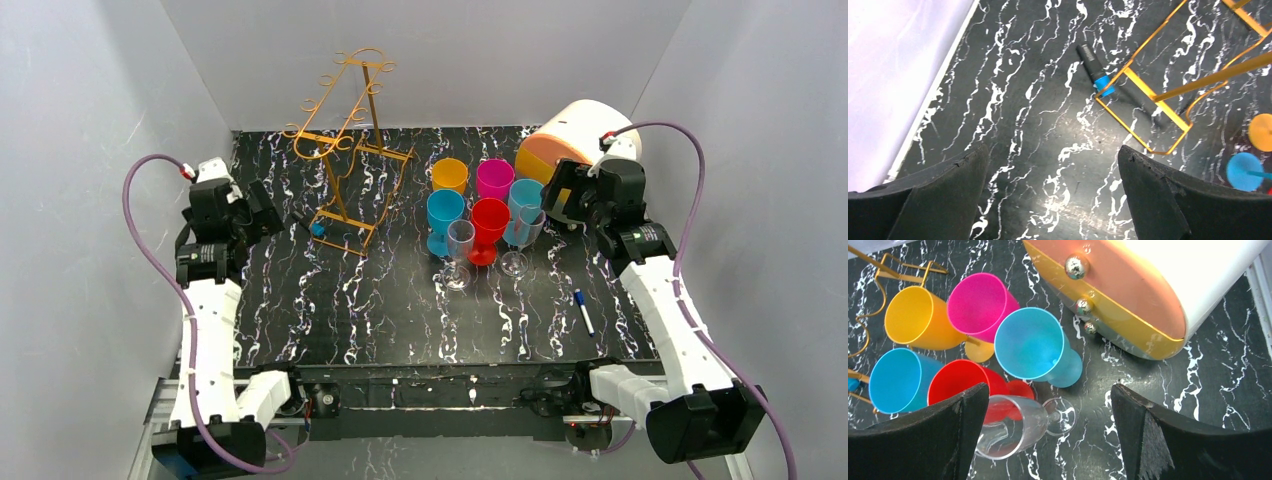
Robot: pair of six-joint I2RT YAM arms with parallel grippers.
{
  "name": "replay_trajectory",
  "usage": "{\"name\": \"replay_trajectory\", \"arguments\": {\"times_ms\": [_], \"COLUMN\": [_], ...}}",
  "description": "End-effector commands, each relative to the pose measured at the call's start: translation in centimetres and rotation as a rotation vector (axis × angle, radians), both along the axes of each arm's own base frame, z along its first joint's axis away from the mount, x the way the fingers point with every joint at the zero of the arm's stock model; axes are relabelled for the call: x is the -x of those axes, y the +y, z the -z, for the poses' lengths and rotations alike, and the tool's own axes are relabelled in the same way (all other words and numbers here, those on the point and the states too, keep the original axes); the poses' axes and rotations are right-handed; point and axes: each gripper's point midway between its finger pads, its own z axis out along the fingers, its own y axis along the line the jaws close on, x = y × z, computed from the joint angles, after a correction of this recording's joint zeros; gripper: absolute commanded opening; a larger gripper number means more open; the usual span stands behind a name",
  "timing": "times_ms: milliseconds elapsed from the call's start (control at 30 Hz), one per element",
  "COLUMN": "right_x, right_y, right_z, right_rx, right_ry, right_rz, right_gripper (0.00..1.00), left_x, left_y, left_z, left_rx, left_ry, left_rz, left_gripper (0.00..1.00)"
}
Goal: Take the wine glass off the wine glass rack
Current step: Reset both arms
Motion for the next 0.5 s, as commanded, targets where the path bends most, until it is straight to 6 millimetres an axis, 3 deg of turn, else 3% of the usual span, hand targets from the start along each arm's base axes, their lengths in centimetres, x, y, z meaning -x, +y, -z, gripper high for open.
{"name": "replay_trajectory", "arguments": {"times_ms": [0,167,267,333,467], "right_x": [0.3,1.1,1.5,1.5,1.6], "right_y": [0.2,-0.3,0.6,1.5,2.9], "right_z": [-3.6,-5.6,-6.4,-6.6,-6.1], "right_rx": [-0.037,-0.027,-0.055,-0.079,-0.113], "right_ry": [-0.064,-0.100,-0.117,-0.119,-0.104], "right_rz": [-0.007,0.007,-0.044,-0.086,-0.159], "right_gripper": [0.99,0.99,0.99,0.99,0.99], "left_x": [-0.7,0.5,1.2,1.2,1.1], "left_y": [-0.6,2.1,2.0,1.5,1.0], "left_z": [-1.6,-5.5,-7.8,-8.2,-7.0], "left_rx": [0.096,0.025,-0.009,-0.005,-0.001], "left_ry": [-0.021,-0.135,-0.196,-0.206,-0.172], "left_rz": [-0.021,-0.182,-0.149,-0.116,-0.075], "left_gripper": [0.98,0.98,0.98,0.98,0.98]}}
